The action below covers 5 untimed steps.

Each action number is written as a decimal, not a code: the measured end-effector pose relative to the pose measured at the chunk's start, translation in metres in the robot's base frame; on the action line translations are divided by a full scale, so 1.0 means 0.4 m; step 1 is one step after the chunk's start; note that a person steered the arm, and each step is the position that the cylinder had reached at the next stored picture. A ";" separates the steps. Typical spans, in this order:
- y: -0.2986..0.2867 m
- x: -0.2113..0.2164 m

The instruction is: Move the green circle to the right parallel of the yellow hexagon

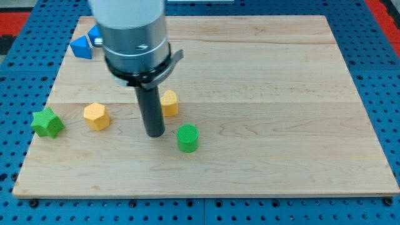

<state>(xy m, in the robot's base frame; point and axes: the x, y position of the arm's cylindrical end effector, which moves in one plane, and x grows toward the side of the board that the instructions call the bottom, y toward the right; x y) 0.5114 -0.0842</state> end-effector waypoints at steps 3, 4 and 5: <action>0.208 0.102; 0.345 0.102; 0.357 0.119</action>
<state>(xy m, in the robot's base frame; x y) 0.5589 0.0585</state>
